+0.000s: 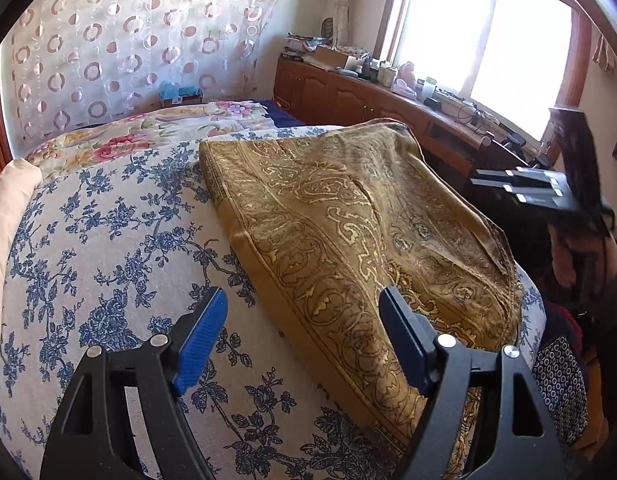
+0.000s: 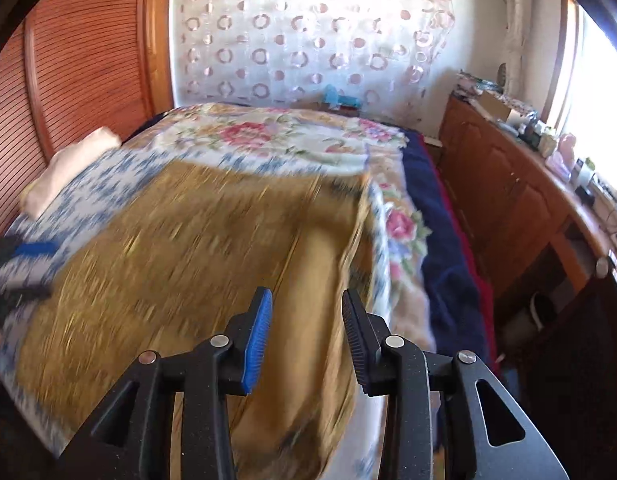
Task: Fold small clothes
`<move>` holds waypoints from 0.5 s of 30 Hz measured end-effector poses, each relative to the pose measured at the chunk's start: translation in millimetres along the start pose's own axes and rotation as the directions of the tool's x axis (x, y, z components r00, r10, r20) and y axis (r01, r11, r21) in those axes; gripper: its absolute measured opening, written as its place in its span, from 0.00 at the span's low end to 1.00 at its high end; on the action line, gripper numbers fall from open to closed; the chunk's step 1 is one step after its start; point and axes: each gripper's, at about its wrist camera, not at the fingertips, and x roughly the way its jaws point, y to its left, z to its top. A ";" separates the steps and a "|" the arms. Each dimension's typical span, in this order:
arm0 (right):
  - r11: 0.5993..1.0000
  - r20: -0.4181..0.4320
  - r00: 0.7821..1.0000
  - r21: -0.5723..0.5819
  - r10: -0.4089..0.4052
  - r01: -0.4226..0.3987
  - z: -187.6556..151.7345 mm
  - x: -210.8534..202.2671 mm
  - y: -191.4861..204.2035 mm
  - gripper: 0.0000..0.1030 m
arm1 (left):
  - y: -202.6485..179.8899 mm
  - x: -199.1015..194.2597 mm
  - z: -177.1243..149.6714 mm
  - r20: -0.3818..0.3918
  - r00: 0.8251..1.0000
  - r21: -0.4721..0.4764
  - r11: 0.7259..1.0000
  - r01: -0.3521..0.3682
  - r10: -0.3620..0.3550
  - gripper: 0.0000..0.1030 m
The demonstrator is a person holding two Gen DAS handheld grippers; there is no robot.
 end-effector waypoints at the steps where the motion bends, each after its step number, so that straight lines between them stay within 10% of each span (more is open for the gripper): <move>1: 1.000 -0.006 1.000 -0.001 0.000 0.000 -9.1 -4.2 1.8 0.37 | -0.3 1.9 -0.5 -0.004 1.000 0.001 1.000 -0.001 0.001 0.76; 15: 0.992 -0.042 0.999 0.128 0.029 -0.023 -29.8 -9.4 -24.6 0.37 | -4.4 29.0 -5.4 -0.124 0.992 0.006 1.000 -0.019 0.020 0.79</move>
